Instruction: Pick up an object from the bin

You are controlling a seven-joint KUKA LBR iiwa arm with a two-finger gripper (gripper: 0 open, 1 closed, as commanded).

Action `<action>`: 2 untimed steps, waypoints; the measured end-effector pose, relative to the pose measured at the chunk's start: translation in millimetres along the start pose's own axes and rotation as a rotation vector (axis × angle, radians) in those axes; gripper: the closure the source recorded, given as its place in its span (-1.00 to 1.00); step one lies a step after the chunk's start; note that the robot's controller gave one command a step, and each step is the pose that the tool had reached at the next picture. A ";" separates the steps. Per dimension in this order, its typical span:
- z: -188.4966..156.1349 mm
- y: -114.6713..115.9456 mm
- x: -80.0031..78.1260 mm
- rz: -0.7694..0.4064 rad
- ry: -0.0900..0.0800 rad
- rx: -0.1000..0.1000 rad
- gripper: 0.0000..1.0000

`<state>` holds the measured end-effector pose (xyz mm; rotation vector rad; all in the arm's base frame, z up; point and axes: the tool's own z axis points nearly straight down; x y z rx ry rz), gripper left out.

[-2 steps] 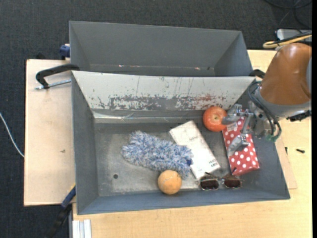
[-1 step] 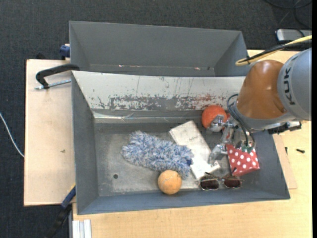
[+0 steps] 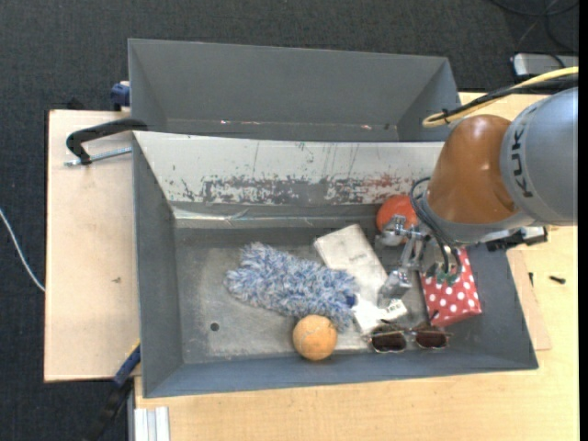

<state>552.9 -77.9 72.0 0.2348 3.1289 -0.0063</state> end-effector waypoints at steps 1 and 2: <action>-2.6 -33.1 25.1 -0.141 0.000 -0.005 -1.00; -1.3 -42.5 30.5 -0.201 0.005 -0.005 -1.00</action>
Offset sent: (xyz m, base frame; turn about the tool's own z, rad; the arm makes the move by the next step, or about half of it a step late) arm 0.0370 -0.0749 -0.0020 -0.0871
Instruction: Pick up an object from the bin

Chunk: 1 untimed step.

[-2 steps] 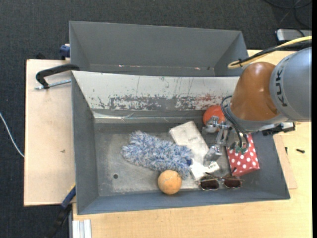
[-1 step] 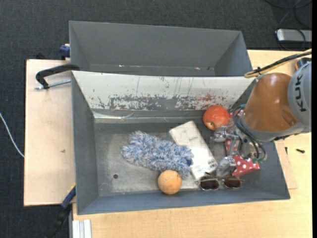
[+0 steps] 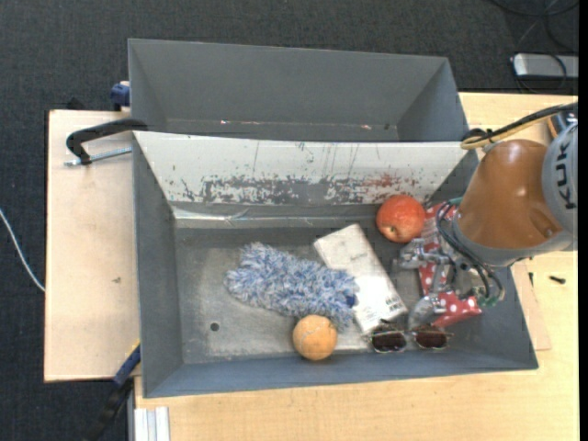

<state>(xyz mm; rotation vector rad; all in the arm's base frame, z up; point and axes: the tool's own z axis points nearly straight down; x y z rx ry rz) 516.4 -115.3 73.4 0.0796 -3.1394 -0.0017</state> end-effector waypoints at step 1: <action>-40.6 -5.7 -6.9 -0.077 -0.001 -0.001 -1.00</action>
Offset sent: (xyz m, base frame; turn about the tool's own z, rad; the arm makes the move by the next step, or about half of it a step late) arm -0.0205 0.0074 -0.0034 -0.1780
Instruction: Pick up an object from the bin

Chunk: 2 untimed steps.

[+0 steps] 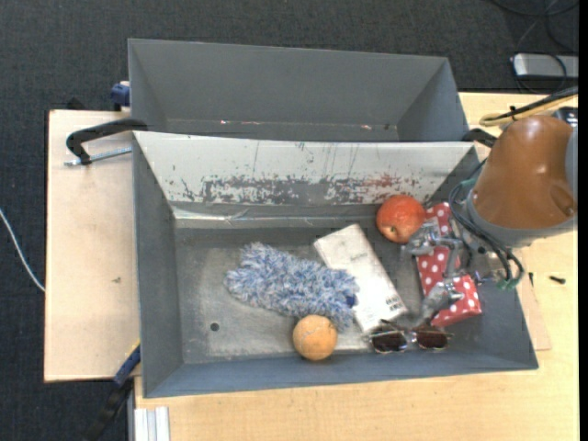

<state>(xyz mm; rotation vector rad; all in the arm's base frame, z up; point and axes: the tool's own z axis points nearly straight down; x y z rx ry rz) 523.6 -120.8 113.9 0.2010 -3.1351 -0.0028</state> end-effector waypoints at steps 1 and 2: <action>-15.8 4.5 7.1 -0.040 -0.012 0.006 -1.00; 14.6 13.2 18.8 -0.207 -0.001 0.001 -1.00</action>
Offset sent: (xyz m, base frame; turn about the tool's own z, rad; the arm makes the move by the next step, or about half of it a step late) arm -0.0302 0.0150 -0.0362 -0.3334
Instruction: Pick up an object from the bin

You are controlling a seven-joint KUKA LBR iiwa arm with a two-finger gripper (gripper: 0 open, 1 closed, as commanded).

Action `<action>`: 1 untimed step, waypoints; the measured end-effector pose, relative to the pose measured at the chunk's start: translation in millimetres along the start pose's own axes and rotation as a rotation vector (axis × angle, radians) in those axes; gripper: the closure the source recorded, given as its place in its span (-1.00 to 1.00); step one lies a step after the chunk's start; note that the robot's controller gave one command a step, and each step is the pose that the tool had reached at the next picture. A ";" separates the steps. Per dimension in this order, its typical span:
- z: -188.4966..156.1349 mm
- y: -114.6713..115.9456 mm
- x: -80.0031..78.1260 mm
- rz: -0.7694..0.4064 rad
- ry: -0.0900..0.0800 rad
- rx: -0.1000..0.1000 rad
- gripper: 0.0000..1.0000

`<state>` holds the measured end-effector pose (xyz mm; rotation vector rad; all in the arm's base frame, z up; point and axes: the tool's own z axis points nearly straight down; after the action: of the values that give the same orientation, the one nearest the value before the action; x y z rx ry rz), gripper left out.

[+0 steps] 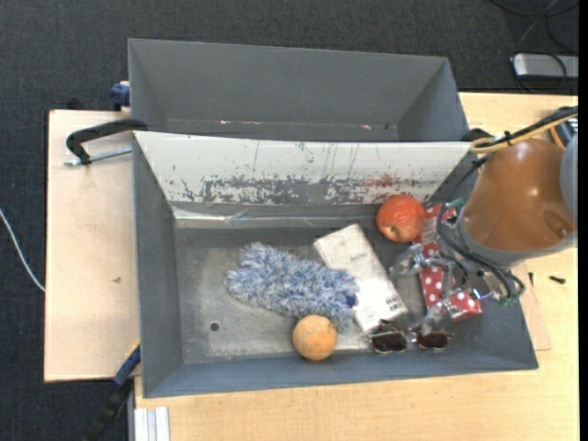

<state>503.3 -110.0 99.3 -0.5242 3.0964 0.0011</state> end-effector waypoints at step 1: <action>25.6 12.5 2.3 -0.226 -0.009 0.007 -1.00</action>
Offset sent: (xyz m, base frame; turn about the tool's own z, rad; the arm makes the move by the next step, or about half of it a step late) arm 0.0233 -0.0196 -0.0293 -0.5919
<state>497.0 -99.0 73.7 -0.8678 3.0082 -0.0070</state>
